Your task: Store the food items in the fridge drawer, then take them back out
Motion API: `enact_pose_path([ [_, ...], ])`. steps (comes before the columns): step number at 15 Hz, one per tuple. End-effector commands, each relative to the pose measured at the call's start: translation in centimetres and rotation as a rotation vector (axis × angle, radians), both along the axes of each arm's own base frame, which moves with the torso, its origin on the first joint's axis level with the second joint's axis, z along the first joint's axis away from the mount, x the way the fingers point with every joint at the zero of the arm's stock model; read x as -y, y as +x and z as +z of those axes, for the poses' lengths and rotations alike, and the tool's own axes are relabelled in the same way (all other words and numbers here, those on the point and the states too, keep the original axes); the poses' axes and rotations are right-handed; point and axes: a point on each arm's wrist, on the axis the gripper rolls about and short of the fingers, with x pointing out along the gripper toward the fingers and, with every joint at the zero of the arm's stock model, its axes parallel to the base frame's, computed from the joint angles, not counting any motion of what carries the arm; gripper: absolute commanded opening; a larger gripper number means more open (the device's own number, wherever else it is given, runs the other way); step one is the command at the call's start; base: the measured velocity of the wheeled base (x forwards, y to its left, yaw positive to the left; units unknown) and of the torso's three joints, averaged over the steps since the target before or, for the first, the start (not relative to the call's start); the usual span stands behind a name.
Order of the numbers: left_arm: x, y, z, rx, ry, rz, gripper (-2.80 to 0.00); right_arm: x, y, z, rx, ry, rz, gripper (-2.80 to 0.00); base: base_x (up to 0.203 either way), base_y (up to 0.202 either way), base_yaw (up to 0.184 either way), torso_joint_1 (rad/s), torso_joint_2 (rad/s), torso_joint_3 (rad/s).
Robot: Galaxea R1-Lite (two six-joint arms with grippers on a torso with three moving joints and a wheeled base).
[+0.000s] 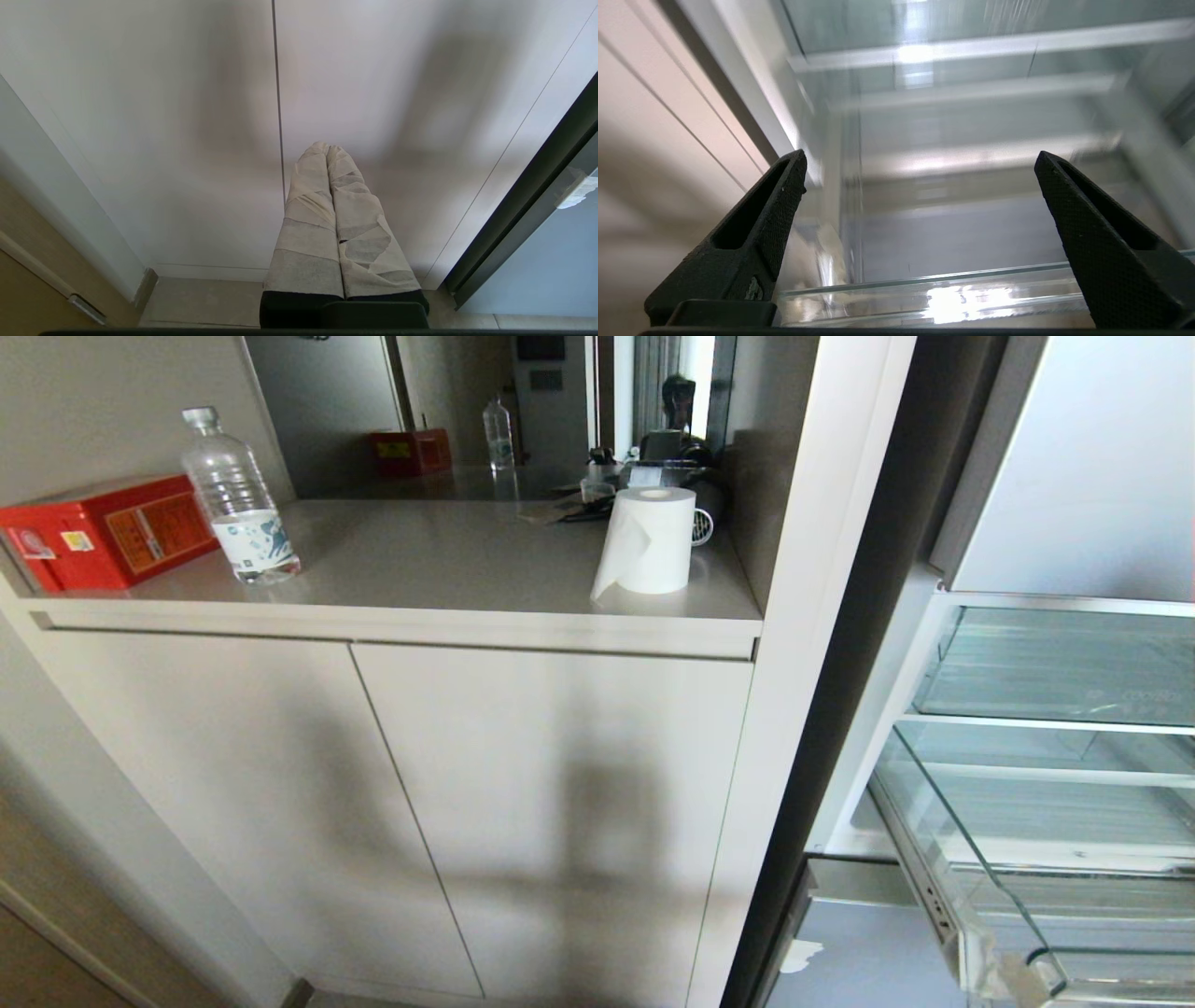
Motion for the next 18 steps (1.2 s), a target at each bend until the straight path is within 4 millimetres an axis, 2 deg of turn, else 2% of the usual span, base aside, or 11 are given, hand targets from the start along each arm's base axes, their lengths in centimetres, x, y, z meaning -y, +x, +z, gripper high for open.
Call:
enact_pose_path([
  [1, 0.0, 0.0, 0.0, 0.000, 0.000, 0.001, -2.80, -1.1, -3.9, 0.7, 0.162, -0.044, 0.010, 0.00, 0.000, 0.000, 0.000, 0.000, 0.00, 0.000],
  [4, 0.0, 0.0, 0.0, 0.000, 0.000, 0.001, -2.80, -2.0, -7.6, -0.1, 0.291, -0.100, 0.057, 0.00, 0.000, 0.000, 0.000, 0.000, 0.00, 0.000],
  [6, 0.0, 0.0, 0.0, 0.000, 0.000, 0.001, -2.80, -2.0, -8.8, -2.5, 0.297, -0.132, 0.110, 0.00, 0.000, 0.000, 0.000, 0.000, 0.00, 0.000],
  [10, 0.0, 0.0, 0.0, 0.000, 0.000, 0.001, -2.80, -1.7, -7.9, -6.9, 0.173, -0.162, 0.105, 0.00, 0.000, 0.000, 0.000, 0.000, 0.00, 0.000],
  [12, 0.0, 0.0, 0.0, 0.000, 0.000, 0.001, -2.80, -1.6, -7.2, -10.3, 0.066, -0.195, 0.159, 0.00, 0.000, 0.000, 0.000, 0.000, 0.00, 0.000],
  [14, 0.0, 0.0, 0.0, 0.000, 0.000, 0.000, -2.80, -1.6, -6.9, -13.6, 0.040, -0.245, 0.207, 0.00, 0.000, 0.000, 0.000, 0.000, 0.00, 0.000],
  [15, 0.0, 0.0, 0.0, 0.000, 0.000, 0.001, -2.80, -1.6, -7.3, -14.6, 0.070, -0.263, 0.216, 0.00, 0.000, 0.000, 0.000, 0.000, 0.00, 0.000],
  [18, 0.0, 0.0, 0.0, 0.000, 0.000, 0.001, -2.80, -1.6, -8.8, -15.4, 0.203, -0.256, 0.237, 0.00, 0.000, 0.000, 0.000, 0.000, 0.00, 0.000],
])
